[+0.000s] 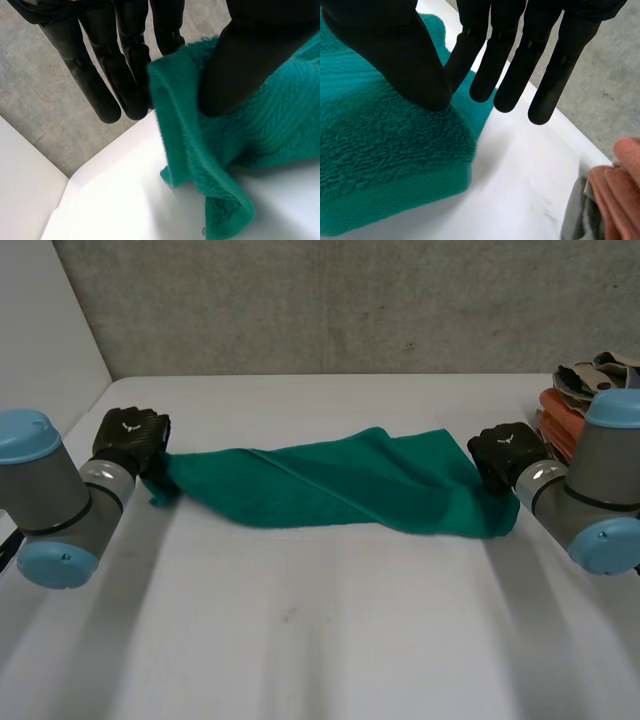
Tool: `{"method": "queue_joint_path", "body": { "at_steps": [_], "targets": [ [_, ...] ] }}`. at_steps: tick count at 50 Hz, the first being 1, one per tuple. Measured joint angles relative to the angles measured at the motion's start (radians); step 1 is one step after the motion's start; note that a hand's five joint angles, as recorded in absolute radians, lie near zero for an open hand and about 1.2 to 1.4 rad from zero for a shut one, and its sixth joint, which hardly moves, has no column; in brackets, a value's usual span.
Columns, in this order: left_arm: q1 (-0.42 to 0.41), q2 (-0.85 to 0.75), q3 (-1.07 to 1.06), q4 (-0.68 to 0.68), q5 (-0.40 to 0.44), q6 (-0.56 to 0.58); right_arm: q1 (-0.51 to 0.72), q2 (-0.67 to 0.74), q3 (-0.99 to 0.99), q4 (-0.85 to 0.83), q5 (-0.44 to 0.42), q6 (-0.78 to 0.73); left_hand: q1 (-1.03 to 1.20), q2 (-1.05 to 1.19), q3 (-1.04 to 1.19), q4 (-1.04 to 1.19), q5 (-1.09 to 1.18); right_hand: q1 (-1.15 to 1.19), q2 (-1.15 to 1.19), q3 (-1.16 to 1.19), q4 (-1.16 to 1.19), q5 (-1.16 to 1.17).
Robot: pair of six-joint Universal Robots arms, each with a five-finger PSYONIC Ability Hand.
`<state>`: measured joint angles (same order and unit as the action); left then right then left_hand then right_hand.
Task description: Fold the laundry.
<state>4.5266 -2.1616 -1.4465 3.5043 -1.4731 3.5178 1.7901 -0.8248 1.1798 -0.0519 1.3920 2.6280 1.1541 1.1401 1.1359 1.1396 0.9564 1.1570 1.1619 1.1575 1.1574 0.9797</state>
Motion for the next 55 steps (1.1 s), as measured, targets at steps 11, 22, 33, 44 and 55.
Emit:
{"method": "queue_joint_path", "body": {
  "at_steps": [11,22,33,44,55],
  "targets": [
    [0.003,0.009,-0.023,-0.032,0.046,0.083,0.011,0.018,-0.022,-0.082,0.076,0.156,-0.817,-0.770,-0.763,-0.780,-0.771,-0.856,-0.848,-0.833,-0.831,-0.852],
    [0.000,0.088,-0.028,-0.105,0.034,0.106,0.084,-0.189,-0.010,0.039,0.147,0.293,-0.952,-0.935,-0.925,-0.939,-0.906,-0.836,-0.836,-0.839,-0.843,-0.831],
    [0.010,0.158,-0.039,-0.120,0.043,-0.013,0.182,-0.139,0.026,0.274,0.137,0.319,-0.952,-0.934,-0.925,-0.939,-0.906,-0.511,-0.521,-0.503,-0.507,-0.500],
    [0.026,0.178,-0.033,-0.153,0.086,-0.114,0.202,0.024,0.023,0.081,0.191,0.296,-0.934,-0.913,-0.917,-0.915,-0.906,-0.511,-0.521,-0.501,-0.507,-0.497],
    [0.025,0.173,-0.029,-0.160,0.086,-0.123,0.194,0.061,0.010,-0.061,0.213,0.230,-0.938,-0.920,-0.919,-0.922,-0.906,-0.021,0.017,0.026,0.032,0.017]
  ]
}}
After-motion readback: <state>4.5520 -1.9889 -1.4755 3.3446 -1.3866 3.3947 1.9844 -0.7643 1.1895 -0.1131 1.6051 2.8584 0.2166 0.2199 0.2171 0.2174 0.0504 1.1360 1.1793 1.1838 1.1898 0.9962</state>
